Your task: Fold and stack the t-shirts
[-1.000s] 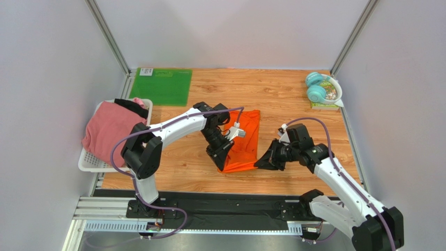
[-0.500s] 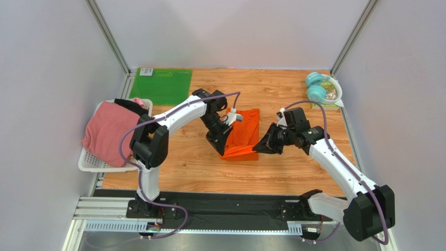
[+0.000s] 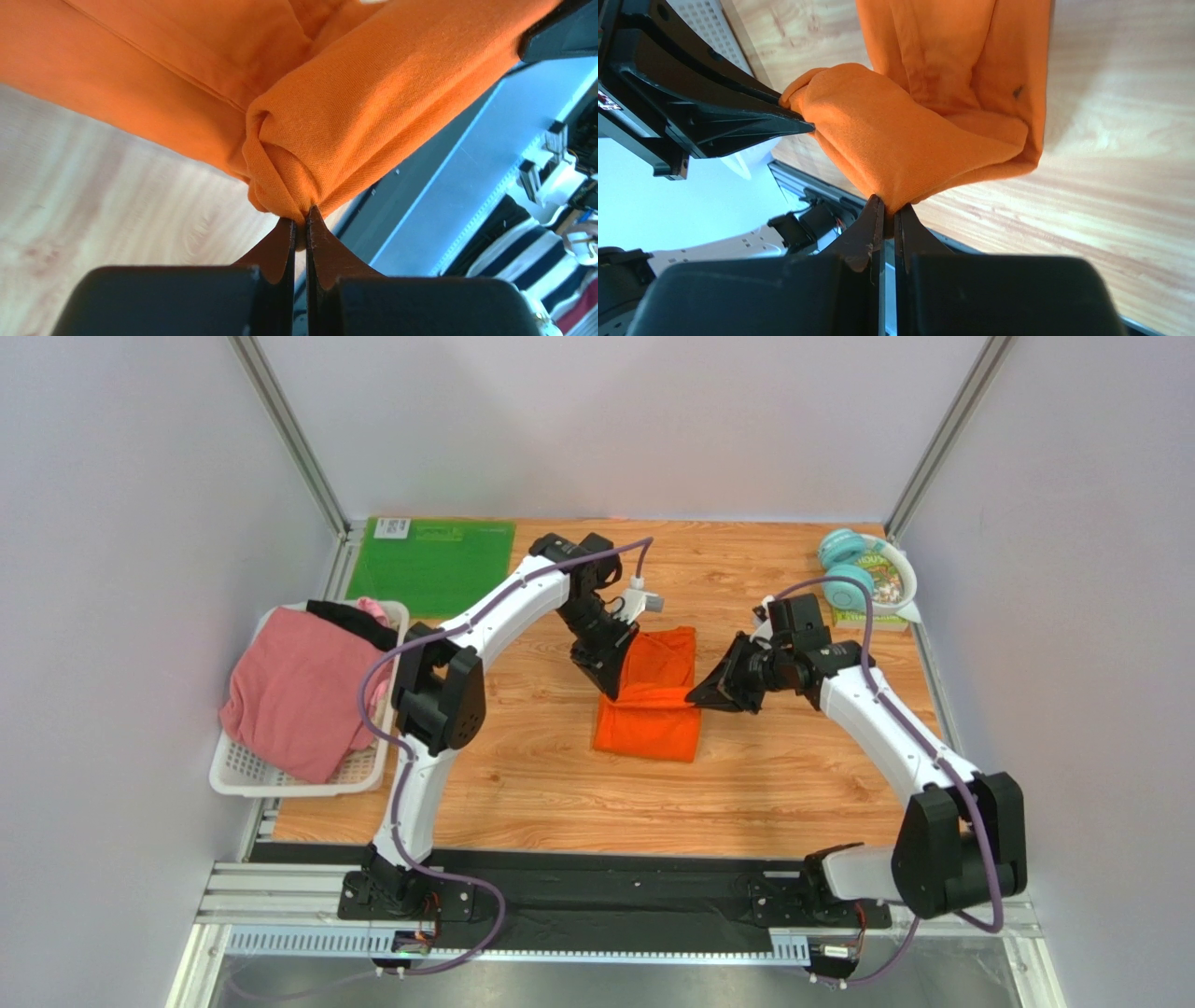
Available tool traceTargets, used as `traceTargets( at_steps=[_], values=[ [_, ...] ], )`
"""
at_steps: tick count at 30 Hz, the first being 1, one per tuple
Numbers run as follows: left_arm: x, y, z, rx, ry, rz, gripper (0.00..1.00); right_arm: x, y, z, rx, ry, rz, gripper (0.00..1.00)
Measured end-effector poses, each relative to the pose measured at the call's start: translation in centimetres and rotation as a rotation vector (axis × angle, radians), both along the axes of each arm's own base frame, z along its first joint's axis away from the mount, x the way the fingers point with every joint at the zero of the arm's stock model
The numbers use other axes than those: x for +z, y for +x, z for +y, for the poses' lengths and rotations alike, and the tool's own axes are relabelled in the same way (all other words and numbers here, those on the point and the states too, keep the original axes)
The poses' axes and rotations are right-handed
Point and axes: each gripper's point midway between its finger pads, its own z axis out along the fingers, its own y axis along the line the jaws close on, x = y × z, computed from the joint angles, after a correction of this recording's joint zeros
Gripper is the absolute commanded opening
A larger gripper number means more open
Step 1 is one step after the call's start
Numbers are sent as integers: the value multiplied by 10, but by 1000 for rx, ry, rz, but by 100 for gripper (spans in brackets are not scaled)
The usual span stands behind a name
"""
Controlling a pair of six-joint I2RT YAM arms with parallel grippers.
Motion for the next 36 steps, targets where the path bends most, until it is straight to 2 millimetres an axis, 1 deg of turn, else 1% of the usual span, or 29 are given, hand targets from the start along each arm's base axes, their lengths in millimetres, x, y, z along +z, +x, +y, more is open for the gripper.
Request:
traceTargets(
  at_steps=[4,7,10,15,18,24,26,29,30,31,32,34,36],
  values=[
    [-7,21,-5,16,-2,-26,2,-4,26,-3,-14,-9,-6,0],
    [-12,37,-5,32,1,-46,2,-17,45,-3,-17,-14,6,0],
    [-17,49,-3,48,7,-59,2,-32,59,-2,-16,-20,36,0],
    [-27,63,5,78,22,-59,2,-55,86,3,-5,-16,68,0],
    [-35,68,9,90,35,-49,2,-64,96,7,2,-9,76,0],
    [-61,83,7,99,61,-39,3,-75,115,7,-3,-3,80,0],
    [-70,85,6,100,68,-28,7,-79,122,7,-4,-3,78,0],
    [-78,84,6,105,75,-9,10,-86,132,9,5,2,81,0],
    [-78,84,7,107,74,-5,11,-90,135,9,7,5,85,0],
    [-78,84,7,110,72,-3,18,-93,138,9,9,6,89,0],
    [-77,85,7,113,68,-2,22,-96,140,9,10,9,95,0],
    [-75,88,8,121,62,-8,24,-103,145,9,12,10,104,0],
    [-73,92,10,129,59,-18,24,-108,148,8,13,7,108,0]
  ],
)
